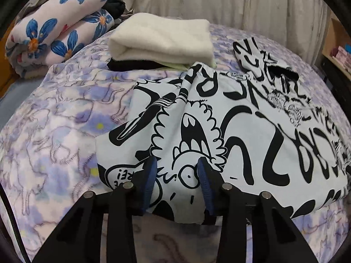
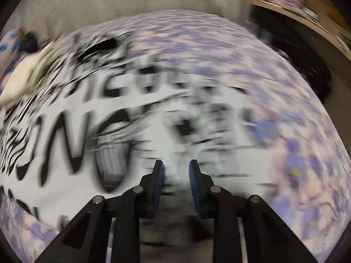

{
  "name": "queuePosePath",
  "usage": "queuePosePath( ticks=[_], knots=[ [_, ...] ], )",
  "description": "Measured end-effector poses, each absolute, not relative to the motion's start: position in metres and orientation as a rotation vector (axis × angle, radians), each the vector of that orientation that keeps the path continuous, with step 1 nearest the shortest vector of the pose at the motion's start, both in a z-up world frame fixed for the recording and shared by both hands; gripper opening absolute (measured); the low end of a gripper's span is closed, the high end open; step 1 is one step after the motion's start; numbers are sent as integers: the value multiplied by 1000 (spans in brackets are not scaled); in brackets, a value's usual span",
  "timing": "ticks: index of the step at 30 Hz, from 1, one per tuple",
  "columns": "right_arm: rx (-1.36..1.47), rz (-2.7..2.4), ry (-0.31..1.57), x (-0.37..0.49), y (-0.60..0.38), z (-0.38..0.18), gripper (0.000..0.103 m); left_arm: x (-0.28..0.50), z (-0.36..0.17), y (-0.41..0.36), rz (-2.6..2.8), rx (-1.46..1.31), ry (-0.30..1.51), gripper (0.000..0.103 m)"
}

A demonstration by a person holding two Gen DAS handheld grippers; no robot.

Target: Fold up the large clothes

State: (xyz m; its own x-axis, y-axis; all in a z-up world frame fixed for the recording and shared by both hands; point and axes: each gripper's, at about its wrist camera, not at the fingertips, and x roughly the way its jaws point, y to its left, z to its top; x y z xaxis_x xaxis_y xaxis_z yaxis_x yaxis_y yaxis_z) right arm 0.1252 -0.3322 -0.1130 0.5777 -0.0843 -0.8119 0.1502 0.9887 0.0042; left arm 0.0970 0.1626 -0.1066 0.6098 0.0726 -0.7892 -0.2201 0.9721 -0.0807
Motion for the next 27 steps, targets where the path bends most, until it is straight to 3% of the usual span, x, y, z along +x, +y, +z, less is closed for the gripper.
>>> queuePosePath(
  ticks=[6,9,11,15,18,22,27],
  knots=[
    [5,-157,953,124,-336,-114,23,101,-109,161,188,-187,899,38],
    [-53,-178,958,126,-323,-118,30,103,-112,158,193,-174,904,38],
    [-43,-172,962,128,-319,-118,42,103,-111,156,196,-163,905,38],
    [-63,-191,986,129,-313,-120,46,104,-108,158,189,-186,916,42],
    [-56,-179,1008,128,-307,-115,48,102,-103,158,171,-220,928,53],
    [47,-123,1024,112,-302,-103,48,94,-91,153,146,-239,935,77],
    [106,-50,1074,89,-284,-99,48,79,-70,145,144,-192,929,80]
  ],
)
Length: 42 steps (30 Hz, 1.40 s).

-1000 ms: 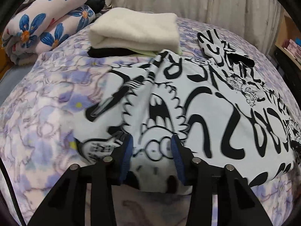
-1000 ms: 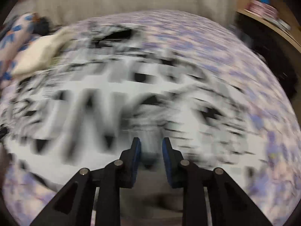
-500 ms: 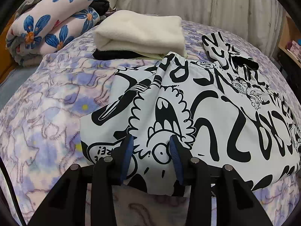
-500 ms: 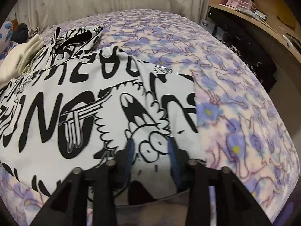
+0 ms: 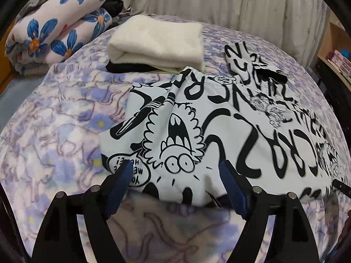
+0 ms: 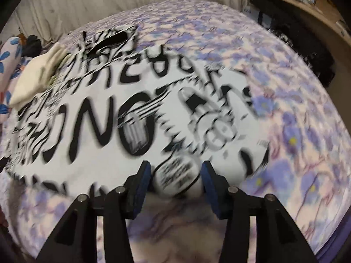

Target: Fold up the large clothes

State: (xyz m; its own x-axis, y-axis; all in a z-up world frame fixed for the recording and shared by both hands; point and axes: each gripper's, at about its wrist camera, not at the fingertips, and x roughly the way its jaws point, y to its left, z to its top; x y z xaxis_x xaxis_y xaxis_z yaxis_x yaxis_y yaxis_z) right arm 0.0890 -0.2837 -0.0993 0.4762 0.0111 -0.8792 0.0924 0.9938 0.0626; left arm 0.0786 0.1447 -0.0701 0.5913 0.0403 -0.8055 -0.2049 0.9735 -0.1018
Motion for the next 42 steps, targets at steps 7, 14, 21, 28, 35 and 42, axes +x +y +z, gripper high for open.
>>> queuePosePath(
  ticks=[7,14,21,28,35,42],
  knots=[
    [119,37,1062,68,-257,-70,48,60,-42,137,108,-124,932,80],
    [90,121,994,98,-235,-7,48,83,5,135,11,-71,921,80],
    [13,170,918,163,-211,52,49,159,54,125,-76,-18,915,80],
    [22,147,892,264,-206,73,53,277,70,88,-102,74,881,91],
    [78,133,902,380,-202,29,53,408,35,56,-88,15,912,91],
    [89,109,977,471,-173,-47,40,501,-8,38,-44,-6,898,91]
  ],
)
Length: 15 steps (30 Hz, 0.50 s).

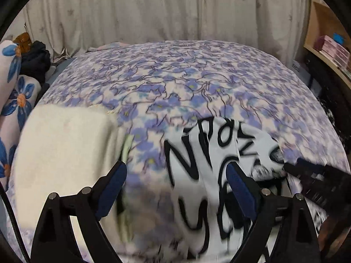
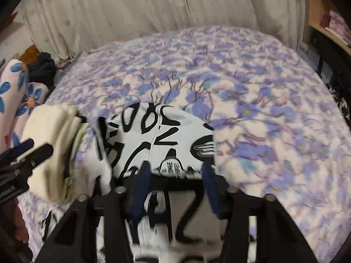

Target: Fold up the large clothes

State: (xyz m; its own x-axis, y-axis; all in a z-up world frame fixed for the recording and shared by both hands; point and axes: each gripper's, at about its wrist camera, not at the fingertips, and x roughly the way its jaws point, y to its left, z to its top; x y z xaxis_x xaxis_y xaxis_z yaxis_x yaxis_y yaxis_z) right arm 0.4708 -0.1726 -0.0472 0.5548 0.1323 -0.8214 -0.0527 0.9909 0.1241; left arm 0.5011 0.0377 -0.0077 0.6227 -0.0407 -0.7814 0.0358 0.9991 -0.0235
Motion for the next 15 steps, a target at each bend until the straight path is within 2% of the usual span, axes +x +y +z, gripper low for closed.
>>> queuePosePath(
  ticks=[4,9,12,15],
  knots=[
    [112,111,1001,496,-172,-73,35,539,-25,23,-56,-77,895,91],
    [191,134,1053,505,-192,-102,35,567,-41,-7,-200,-230,894,91],
    [195,126,1071,499,-207,-114,35,578,-66,-24,-198,-212,947,91],
    [180,108,1084,494,-222,-121,33,583,-94,-25,-128,-106,1035,85]
  ],
)
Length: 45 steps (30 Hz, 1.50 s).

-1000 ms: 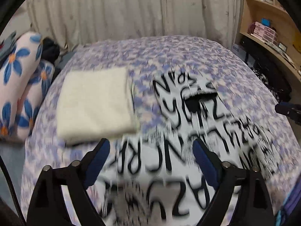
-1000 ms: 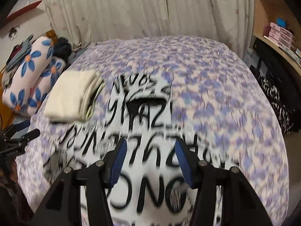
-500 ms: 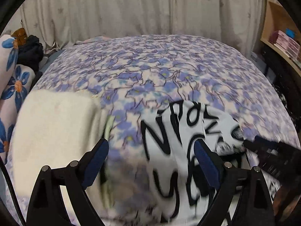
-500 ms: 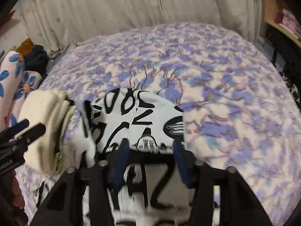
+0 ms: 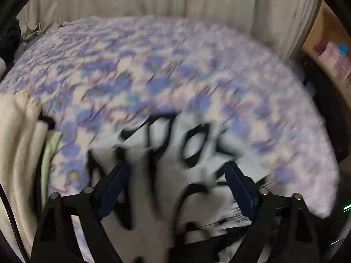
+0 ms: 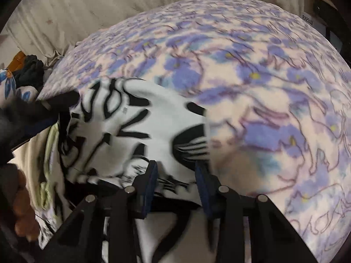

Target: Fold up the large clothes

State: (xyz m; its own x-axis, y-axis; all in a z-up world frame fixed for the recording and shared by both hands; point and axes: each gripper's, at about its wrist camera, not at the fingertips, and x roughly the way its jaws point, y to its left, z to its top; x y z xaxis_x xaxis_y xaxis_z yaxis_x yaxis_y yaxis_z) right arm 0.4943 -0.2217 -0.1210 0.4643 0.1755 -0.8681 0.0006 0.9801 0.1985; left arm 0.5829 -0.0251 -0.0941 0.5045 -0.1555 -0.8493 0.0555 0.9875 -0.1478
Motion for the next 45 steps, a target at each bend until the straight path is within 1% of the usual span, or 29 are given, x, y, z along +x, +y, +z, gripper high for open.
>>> queuePosePath(
  ticks=[2,5,7,13,16,18,20,22,26,30,34,37,38,39,40,41,45],
  knots=[
    [172,83,1092,492,-233,-124,33,580,-111,-12,3,26,1093,78],
    [208,84,1106,489,-248,-130,33,569,-123,22,113,131,1141,78],
    [210,88,1105,488,-251,-130,33,556,-125,41,99,128,1161,78],
    [185,92,1135,488,-250,-130,35,520,-116,57,78,277,1143,78],
    [239,114,1168,493,-256,-128,36,512,-101,67,-3,246,1135,79],
    [294,143,1172,498,-260,-127,40,513,-95,73,-54,191,1133,79],
    [332,157,1165,504,-264,-126,48,516,-91,78,-103,103,1130,80],
    [352,162,1163,510,-266,-126,49,523,-92,80,-141,34,1131,80],
    [344,174,1167,529,-264,-127,50,540,-102,72,-186,-27,1148,80],
    [334,189,1161,545,-260,-129,50,552,-115,52,-217,-11,1151,80],
    [336,215,1147,556,-253,-133,50,567,-143,38,-206,31,1182,80],
    [302,247,1132,561,-238,-132,49,567,-151,40,-204,-15,1149,80],
    [271,253,1123,560,-230,-130,33,565,-150,41,-204,-22,1133,70],
    [239,252,1124,558,-225,-127,23,563,-149,42,-205,-25,1121,59],
    [210,253,1117,555,-220,-124,5,560,-144,43,-226,-42,1100,30],
    [178,253,1097,550,-216,-118,5,557,-140,46,-237,-58,1090,13],
    [184,308,1031,526,-216,-88,3,538,-112,49,-237,-35,1028,9]
  ],
)
